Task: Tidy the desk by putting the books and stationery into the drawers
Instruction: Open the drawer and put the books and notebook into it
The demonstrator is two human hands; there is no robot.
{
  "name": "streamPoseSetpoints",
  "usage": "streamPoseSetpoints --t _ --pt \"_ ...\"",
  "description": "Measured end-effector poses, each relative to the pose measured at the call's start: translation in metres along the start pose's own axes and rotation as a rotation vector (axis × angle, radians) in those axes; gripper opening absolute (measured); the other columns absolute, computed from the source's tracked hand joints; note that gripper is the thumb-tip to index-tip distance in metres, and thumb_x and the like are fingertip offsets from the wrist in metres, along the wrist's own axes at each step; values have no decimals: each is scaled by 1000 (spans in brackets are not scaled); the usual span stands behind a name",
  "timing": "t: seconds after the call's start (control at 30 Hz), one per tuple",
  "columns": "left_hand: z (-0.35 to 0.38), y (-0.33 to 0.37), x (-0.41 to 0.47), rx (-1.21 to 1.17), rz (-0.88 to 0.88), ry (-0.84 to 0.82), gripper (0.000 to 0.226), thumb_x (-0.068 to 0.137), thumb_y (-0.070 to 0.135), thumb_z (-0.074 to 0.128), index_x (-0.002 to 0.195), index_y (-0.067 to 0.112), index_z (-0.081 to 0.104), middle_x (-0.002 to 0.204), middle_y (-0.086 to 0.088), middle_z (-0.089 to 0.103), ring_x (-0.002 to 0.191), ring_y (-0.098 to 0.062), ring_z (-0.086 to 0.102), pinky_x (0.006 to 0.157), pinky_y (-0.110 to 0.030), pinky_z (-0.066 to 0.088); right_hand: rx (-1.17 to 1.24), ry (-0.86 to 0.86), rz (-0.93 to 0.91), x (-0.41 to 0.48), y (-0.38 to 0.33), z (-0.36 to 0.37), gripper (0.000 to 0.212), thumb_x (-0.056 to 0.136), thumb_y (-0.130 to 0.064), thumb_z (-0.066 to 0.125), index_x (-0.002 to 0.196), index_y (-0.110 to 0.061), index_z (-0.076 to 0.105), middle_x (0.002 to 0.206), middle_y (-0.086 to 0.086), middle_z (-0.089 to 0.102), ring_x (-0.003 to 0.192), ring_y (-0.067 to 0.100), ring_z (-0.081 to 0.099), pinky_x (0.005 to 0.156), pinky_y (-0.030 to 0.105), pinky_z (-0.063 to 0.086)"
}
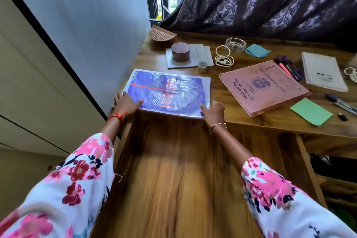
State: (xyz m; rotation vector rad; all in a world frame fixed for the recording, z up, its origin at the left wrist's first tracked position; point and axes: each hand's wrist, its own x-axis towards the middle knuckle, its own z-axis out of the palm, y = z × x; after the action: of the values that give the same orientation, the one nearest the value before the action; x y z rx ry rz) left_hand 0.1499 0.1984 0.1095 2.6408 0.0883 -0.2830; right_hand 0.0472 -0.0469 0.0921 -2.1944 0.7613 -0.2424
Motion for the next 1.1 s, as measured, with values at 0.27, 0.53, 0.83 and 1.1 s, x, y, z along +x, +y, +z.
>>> streamPoseSetpoints --t 0.27,0.53,0.83,1.1 --pt "5 -1 5 21 -63 103 66 89 35 55 130 -11 31 137 -28 29 129 -40 25 107 -42 20 -40 28 131 1 -8 4 15 70 -5 65 65 0 52 73 13 45 76 21 42 63 30 31" --pt "-7 -23 -8 -177 -64 25 43 92 25 54 112 -13 53 119 -32 53 109 -43 51 86 -41 41 95 -38 340 -29 7 -19 25 63 1 70 53 -6 48 67 12 53 62 19 46 42 20 28" --pt "-11 -52 -49 -980 -172 -363 11 87 -2 54 93 7 53 84 -11 65 51 -11 66 45 -22 53 563 -181 431 -59 28 -52 36 80 3 64 115 0 56 111 20 64 67 15 63 54 20 53" --pt "22 -82 -121 -991 -70 -334 26 86 -12 49 92 13 47 67 2 70 52 -7 66 47 -22 53 789 -216 520 -134 91 -63 54 75 8 63 124 -8 46 94 4 63 61 8 70 51 23 57"
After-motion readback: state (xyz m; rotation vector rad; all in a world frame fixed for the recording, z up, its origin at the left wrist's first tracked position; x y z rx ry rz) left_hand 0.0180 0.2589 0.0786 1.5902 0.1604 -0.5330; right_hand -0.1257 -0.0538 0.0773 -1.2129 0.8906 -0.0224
